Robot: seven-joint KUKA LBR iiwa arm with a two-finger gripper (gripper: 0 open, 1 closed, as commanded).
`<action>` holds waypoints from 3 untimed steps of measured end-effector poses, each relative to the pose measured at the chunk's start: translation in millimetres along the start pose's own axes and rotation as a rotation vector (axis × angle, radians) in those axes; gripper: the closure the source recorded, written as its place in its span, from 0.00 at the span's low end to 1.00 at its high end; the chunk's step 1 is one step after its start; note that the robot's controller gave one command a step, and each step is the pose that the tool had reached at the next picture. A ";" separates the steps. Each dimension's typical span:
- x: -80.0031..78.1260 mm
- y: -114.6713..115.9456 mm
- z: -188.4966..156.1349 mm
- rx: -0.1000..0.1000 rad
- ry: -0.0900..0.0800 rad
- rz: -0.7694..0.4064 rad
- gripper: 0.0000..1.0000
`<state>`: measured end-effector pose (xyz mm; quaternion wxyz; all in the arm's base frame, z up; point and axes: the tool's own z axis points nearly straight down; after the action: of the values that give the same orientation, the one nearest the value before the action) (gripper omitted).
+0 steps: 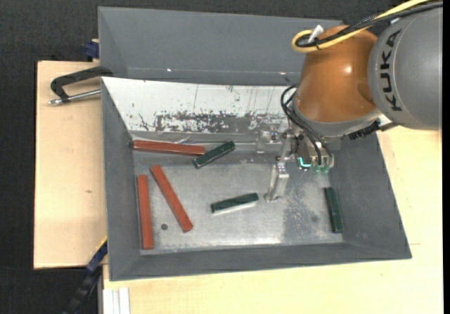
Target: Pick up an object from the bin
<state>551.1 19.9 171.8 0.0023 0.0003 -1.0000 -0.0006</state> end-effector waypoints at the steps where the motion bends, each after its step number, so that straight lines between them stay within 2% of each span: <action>1: -1.6 0.0 -3.2 0.000 -0.007 0.001 0.00; 2: 19.4 28.3 63.1 -0.001 -0.012 -0.009 0.00; 3: 28.0 40.3 76.5 0.000 -0.005 -0.088 0.00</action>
Offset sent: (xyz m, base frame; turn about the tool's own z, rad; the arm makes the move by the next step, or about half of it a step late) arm -0.0340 0.0431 -0.1018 -0.0144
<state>522.8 60.2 95.4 -0.0005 0.0443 -0.9990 -0.0006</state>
